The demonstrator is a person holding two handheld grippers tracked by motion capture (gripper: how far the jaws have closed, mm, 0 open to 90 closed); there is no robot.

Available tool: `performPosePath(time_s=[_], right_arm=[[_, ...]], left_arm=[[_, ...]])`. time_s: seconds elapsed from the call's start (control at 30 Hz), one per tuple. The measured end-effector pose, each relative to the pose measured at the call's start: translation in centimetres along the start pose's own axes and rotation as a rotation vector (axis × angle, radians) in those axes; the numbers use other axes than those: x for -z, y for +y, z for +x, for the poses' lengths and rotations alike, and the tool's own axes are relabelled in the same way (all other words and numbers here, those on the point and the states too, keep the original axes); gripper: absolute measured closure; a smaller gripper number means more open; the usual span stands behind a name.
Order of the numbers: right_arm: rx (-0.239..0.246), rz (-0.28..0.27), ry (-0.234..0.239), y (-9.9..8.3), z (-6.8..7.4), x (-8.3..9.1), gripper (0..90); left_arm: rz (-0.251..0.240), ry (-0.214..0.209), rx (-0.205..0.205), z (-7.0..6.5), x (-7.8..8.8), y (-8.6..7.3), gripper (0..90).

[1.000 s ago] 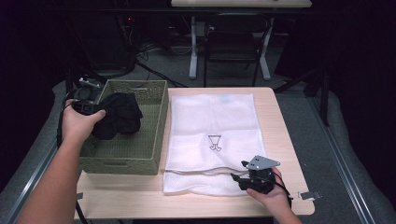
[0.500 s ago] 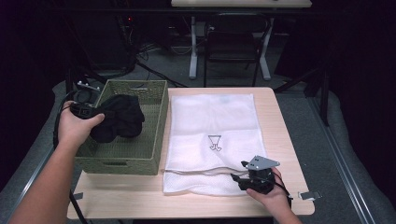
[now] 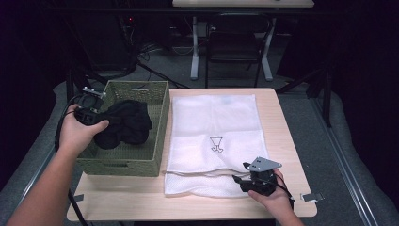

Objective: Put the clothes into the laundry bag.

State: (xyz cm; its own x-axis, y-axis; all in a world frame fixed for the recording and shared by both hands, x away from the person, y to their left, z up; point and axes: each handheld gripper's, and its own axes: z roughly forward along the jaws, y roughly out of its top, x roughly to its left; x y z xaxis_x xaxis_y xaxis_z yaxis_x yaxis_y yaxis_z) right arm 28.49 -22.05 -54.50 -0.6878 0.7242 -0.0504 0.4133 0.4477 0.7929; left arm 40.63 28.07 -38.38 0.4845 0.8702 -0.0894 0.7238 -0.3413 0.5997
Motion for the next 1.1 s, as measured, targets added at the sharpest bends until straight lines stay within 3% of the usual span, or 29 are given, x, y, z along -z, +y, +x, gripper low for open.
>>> performPosePath(time_s=[0.5, 1.1], right_arm=[[0.001, 0.002, 0.0, 0.0, 0.0, 0.0, 37.1], [0.002, -0.001, -0.003, 0.0, 0.0, 0.0, 37.5]], left_arm=[[-0.013, -0.042, -0.077, -2.0, 1.5, -0.7, 69.4], [-0.042, -0.06, -0.117, -3.7, 3.6, -1.7, 69.4]])
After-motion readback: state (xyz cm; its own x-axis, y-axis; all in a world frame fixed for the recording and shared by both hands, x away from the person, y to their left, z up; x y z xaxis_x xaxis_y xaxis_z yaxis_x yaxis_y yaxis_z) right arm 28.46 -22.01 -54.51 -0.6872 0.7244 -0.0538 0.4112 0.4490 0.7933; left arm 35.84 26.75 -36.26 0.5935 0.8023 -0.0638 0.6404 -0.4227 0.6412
